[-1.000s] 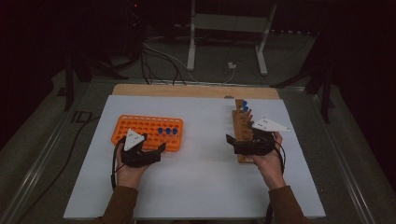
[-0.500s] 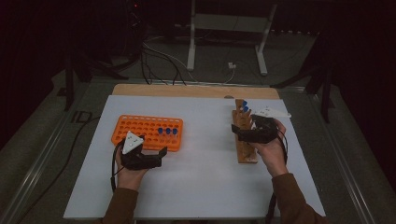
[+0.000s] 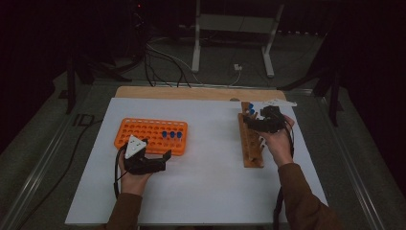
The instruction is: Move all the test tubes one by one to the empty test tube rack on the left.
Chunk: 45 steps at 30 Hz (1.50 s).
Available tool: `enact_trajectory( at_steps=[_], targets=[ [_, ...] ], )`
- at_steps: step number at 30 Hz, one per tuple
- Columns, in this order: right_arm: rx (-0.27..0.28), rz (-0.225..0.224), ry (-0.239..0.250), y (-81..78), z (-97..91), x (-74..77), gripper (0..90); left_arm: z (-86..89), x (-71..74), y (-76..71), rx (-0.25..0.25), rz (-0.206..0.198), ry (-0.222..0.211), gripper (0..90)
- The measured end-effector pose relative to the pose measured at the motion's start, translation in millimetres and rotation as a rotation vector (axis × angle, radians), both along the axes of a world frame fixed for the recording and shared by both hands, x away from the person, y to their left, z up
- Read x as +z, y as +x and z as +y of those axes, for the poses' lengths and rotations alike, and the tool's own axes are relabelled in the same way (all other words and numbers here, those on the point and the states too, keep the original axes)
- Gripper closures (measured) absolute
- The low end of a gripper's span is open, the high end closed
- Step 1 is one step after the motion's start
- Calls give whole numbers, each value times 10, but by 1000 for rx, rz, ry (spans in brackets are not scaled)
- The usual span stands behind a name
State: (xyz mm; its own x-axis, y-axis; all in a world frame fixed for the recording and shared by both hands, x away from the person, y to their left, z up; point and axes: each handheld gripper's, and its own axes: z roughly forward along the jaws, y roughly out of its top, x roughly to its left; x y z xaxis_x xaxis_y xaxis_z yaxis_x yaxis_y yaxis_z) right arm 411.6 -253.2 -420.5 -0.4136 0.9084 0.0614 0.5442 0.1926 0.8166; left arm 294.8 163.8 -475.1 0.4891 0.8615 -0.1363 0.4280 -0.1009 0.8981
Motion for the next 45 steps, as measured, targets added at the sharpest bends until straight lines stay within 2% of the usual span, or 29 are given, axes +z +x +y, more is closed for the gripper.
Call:
enact_trajectory(
  at_steps=[8,11,13,17,20,32,45],
  targets=[
    [-35,45,-4,187,-30,-155,535,-25,-6,0,-9,5,3,8],
    [-43,45,-7,236,-20,-222,612,-26,-7,-2,-11,7,3,8],
    [-48,57,-14,264,-6,-262,629,-23,-6,-1,-10,6,0,8],
    [-43,43,-18,283,28,-293,668,-12,-3,-4,-5,6,-4,8],
    [-40,39,-33,287,58,-304,733,-13,-1,-6,-6,6,-4,8],
    [-45,-1,-104,268,142,-303,767,-17,-3,-4,-8,9,-2,8],
    [-45,-57,-57,145,55,-149,768,-22,-7,-3,-8,11,2,8]
  ],
)
